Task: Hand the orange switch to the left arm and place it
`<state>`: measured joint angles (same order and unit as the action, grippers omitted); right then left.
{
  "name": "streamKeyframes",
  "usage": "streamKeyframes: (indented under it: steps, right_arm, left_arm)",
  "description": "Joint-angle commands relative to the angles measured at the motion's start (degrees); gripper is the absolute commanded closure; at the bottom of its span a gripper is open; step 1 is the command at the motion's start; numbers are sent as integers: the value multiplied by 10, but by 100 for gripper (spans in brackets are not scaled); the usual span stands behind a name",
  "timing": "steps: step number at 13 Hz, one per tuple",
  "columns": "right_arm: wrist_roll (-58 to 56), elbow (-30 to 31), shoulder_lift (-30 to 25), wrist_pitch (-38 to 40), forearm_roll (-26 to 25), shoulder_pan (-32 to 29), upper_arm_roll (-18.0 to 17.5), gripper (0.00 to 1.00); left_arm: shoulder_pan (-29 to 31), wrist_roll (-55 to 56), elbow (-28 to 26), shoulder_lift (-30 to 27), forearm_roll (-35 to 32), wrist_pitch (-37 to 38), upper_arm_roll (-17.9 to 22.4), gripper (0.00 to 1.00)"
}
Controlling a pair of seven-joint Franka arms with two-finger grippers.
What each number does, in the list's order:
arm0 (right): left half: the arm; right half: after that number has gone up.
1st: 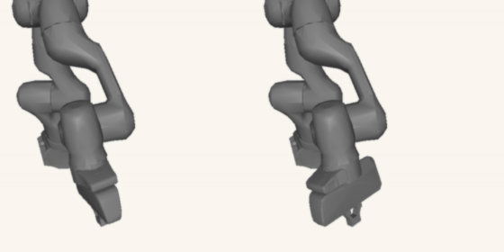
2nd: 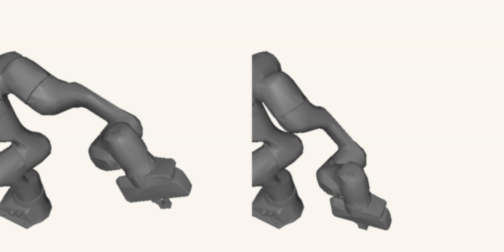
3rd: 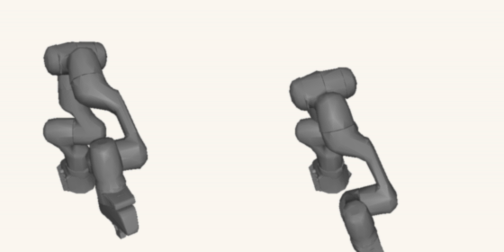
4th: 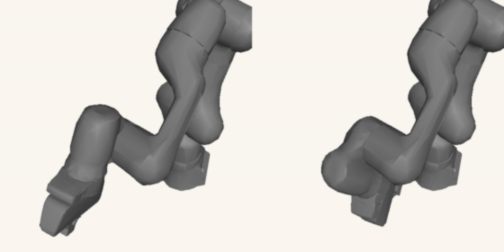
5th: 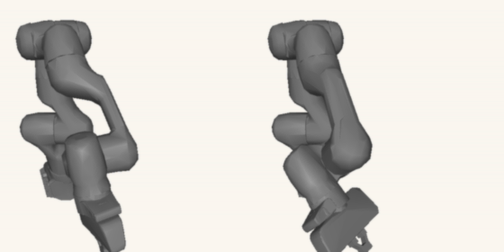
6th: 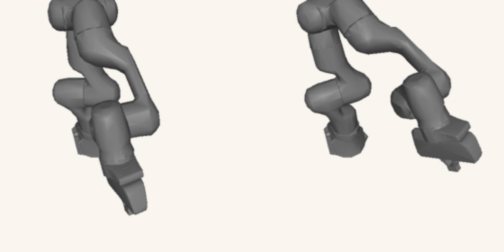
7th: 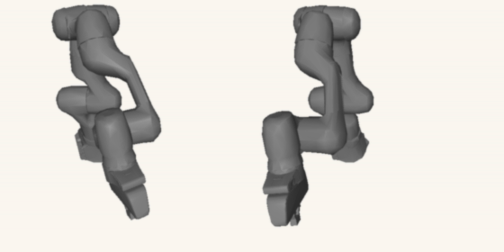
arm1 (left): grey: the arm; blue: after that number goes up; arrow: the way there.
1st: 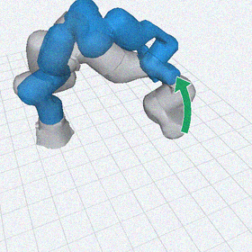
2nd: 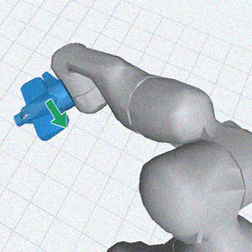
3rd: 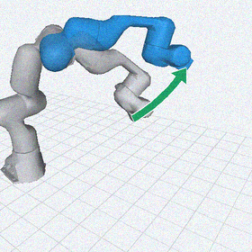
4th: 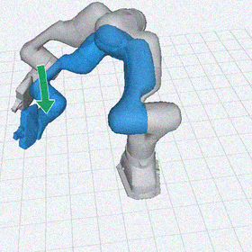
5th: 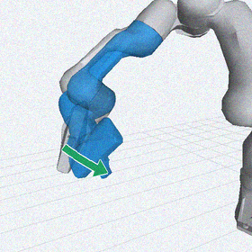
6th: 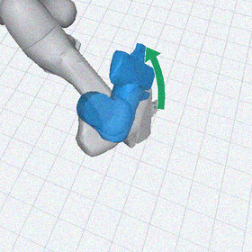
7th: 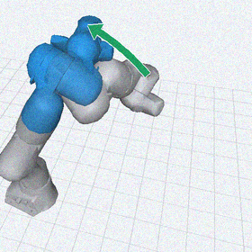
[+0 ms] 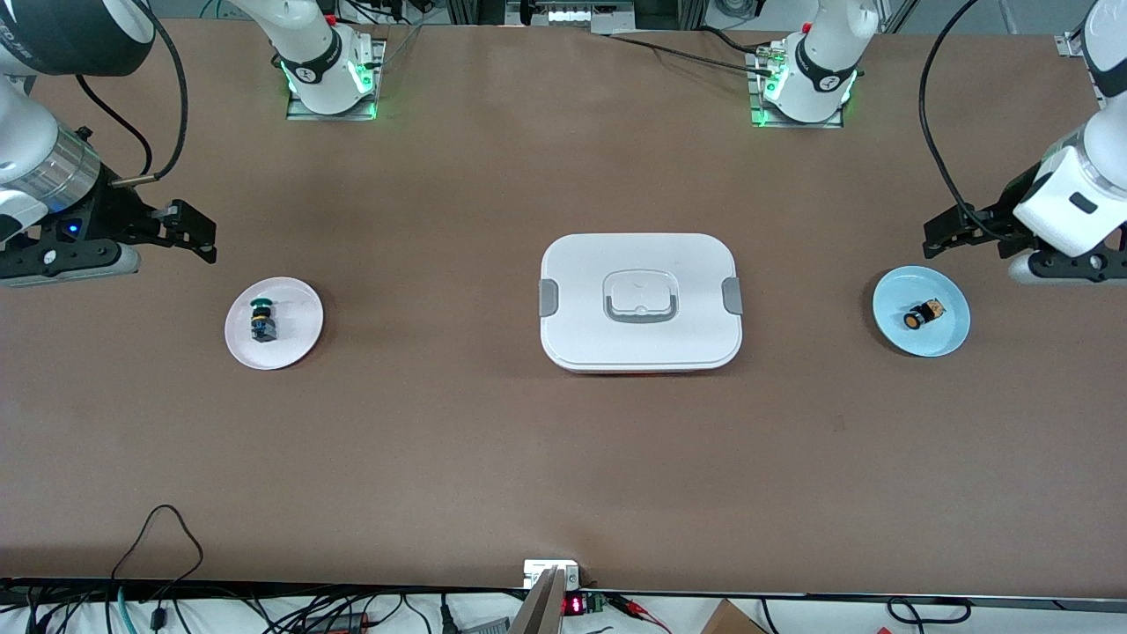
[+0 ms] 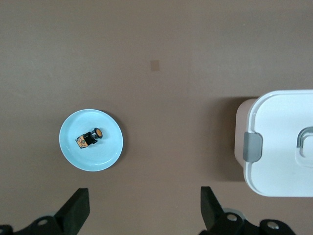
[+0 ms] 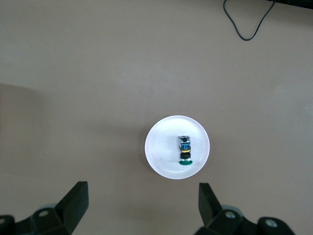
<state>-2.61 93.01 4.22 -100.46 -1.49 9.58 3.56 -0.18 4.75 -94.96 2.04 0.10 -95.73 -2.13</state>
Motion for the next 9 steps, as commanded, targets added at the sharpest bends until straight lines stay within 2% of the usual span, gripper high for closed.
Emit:
streamKeyframes:
  steps: [1,4,9]
  right_arm:
    - [0,-14,5,12,-1,-2,-3,0]
    - [1,-13,3,53,-1,-2,-3,0]
    - [0,-6,-3,55,0,-2,-2,0]
  left_arm:
    - [-7,-15,-29,-20,7,-23,11,0]
    - [-7,-14,-29,-18,7,-20,11,0]
    - [-7,-15,-28,-16,7,-19,11,0]
